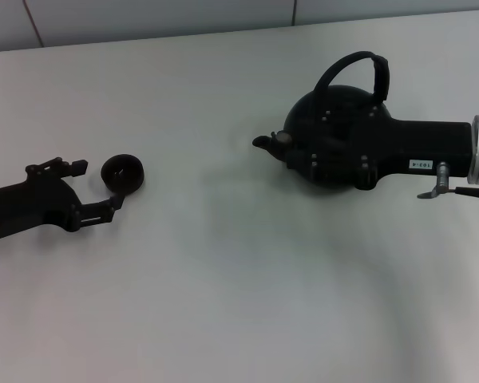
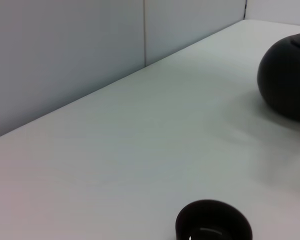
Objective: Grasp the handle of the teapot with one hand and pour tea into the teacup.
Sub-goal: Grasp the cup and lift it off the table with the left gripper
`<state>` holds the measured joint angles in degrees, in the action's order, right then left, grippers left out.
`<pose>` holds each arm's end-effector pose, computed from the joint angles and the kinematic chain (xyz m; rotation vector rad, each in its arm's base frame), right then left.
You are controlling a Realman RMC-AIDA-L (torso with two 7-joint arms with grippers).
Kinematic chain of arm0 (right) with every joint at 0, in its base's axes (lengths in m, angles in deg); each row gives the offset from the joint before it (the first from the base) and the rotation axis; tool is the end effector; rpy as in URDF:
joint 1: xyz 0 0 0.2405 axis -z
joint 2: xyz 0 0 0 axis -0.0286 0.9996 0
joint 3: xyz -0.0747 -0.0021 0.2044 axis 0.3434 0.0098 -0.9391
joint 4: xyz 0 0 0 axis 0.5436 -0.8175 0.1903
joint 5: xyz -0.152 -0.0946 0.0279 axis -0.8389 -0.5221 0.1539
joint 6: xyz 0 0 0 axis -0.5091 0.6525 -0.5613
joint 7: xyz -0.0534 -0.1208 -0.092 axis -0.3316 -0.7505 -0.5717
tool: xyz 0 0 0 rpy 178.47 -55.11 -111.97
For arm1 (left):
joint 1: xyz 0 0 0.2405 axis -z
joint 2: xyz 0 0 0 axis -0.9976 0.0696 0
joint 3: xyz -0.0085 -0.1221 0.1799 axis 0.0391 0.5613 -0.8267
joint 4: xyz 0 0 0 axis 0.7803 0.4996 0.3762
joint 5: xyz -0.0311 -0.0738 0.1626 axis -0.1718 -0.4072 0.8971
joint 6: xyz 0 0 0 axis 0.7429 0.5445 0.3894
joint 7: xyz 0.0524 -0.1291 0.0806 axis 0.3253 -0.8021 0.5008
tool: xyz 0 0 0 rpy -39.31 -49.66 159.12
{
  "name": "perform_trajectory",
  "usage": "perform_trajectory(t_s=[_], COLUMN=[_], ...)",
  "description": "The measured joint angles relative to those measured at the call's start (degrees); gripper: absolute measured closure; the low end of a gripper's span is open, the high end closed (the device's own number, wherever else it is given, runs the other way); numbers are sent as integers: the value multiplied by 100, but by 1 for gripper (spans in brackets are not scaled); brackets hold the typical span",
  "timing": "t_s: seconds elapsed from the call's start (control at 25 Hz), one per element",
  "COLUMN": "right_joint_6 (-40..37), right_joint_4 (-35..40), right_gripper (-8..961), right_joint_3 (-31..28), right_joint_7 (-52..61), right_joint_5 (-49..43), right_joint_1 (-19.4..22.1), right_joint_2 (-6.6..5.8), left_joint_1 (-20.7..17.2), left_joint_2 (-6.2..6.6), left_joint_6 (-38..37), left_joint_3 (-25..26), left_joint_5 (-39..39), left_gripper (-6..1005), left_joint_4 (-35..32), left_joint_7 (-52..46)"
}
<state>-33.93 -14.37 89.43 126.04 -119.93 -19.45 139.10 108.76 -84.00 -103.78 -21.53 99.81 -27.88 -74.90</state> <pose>0.1891 0.2846 0.0182 -2.6847 0.4957 0.8284 -0.2579 0.3144 -0.0166 -2.5349 -0.5137 -0.2677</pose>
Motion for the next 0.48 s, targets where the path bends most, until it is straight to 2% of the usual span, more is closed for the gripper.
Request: perform_trajectory(t_s=[0.48], right_joint_6=[-60], right_joint_4=[54], right_gripper=[449], right_joint_3=[0], right_joint_7=[46], right_joint_5=[0], right_joint_1=[21], right_joint_2=[0], left_joint_1=[245], left_joint_2=[-22], left_joint_6=[72], left_joint_3=[-53], left_joint_5=[30], left_gripper=[131], left_joint_4=[214], left_joint_7=[-4])
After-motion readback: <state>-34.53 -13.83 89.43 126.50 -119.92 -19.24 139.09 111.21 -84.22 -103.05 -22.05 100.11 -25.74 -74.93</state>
